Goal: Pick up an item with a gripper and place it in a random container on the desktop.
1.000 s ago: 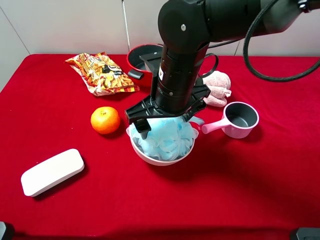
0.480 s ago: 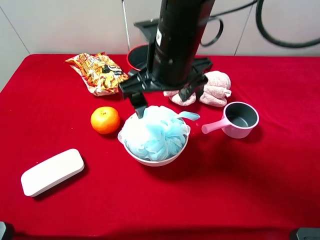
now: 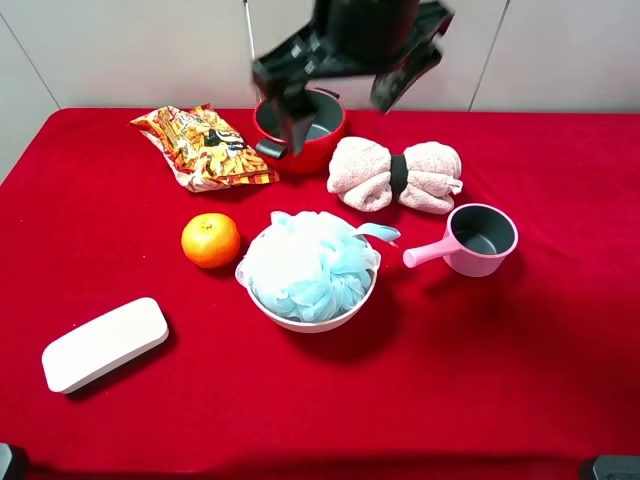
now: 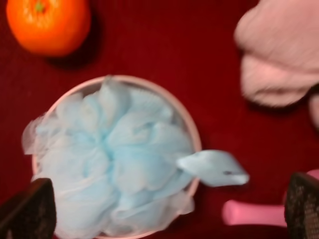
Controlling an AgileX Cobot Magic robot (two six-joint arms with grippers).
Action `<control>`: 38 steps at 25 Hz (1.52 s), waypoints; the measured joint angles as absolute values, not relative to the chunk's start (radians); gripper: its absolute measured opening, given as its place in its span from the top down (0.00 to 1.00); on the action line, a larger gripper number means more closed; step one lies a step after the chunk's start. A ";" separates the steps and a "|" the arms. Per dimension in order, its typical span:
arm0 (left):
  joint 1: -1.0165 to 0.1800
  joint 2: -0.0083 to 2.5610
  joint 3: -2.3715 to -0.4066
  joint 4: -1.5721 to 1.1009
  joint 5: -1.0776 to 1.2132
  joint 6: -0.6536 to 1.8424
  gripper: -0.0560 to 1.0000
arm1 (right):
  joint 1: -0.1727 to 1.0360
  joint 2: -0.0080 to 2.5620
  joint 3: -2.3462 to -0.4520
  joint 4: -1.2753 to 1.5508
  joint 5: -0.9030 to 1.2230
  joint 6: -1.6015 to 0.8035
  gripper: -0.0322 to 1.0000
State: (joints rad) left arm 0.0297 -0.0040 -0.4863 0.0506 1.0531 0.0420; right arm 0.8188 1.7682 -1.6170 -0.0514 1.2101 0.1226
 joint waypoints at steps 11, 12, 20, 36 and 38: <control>0.030 -0.004 -0.486 0.051 1.053 0.042 0.01 | 0.627 1.619 -1.616 -0.036 1.220 -0.079 0.30; 0.030 -0.004 -0.486 0.051 1.053 0.042 0.01 | 0.610 1.603 -1.609 -0.041 1.220 -0.082 0.30; 0.030 -0.004 -0.486 0.051 1.053 0.042 0.01 | 0.475 1.455 -1.425 -0.070 1.220 -0.083 0.30; 0.030 -0.004 -0.486 0.051 1.053 0.042 0.01 | 0.421 1.061 -1.059 -0.144 1.221 -0.084 0.30; 0.030 -0.004 -0.486 0.051 1.053 0.042 0.01 | 0.403 0.992 -1.018 -0.144 1.221 -0.084 0.30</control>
State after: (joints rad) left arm 0.0297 -0.0040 -0.4863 0.0506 1.0531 0.0420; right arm 0.4029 0.9925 -1.0176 -0.1440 1.2214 -0.0837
